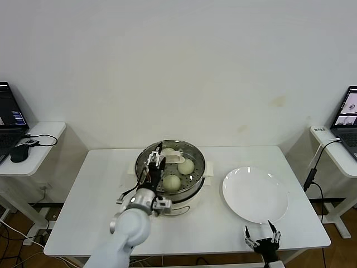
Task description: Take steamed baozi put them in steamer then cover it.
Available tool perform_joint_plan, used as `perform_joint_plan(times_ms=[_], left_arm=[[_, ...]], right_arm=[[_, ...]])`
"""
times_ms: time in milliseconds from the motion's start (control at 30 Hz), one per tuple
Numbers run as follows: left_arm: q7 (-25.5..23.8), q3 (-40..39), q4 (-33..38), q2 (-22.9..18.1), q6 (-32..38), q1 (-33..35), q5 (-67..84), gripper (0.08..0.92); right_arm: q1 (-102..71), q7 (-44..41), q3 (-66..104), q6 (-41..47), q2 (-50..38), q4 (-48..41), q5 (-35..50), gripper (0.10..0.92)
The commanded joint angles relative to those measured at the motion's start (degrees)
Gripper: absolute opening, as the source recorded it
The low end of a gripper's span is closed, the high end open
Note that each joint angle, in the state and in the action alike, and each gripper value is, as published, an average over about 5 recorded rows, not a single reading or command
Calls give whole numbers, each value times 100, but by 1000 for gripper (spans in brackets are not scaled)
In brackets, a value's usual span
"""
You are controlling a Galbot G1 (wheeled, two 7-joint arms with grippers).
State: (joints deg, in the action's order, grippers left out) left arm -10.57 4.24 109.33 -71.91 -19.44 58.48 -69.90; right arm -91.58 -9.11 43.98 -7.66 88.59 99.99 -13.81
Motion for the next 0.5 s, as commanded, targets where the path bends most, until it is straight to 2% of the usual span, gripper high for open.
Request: perform_joint_plan(times_ms=[33, 133, 267, 500], left_arm=[[954, 1178, 1793, 428, 732, 2183, 1756, 774], [1328, 1981, 1914, 325, 1407, 2859, 3555, 814], [1716, 2742, 1701, 152, 2345, 3458, 6312, 822], [2424, 3146, 1341, 5, 2338, 4343, 8677, 823]], right_arm=[[-27, 27, -21, -63, -31, 39, 83, 823], [-50, 55, -84, -123, -69, 115, 244, 823], [-86, 100, -237, -181, -168, 225, 468, 823], [-371, 145, -652, -196, -535, 631, 1044, 823]])
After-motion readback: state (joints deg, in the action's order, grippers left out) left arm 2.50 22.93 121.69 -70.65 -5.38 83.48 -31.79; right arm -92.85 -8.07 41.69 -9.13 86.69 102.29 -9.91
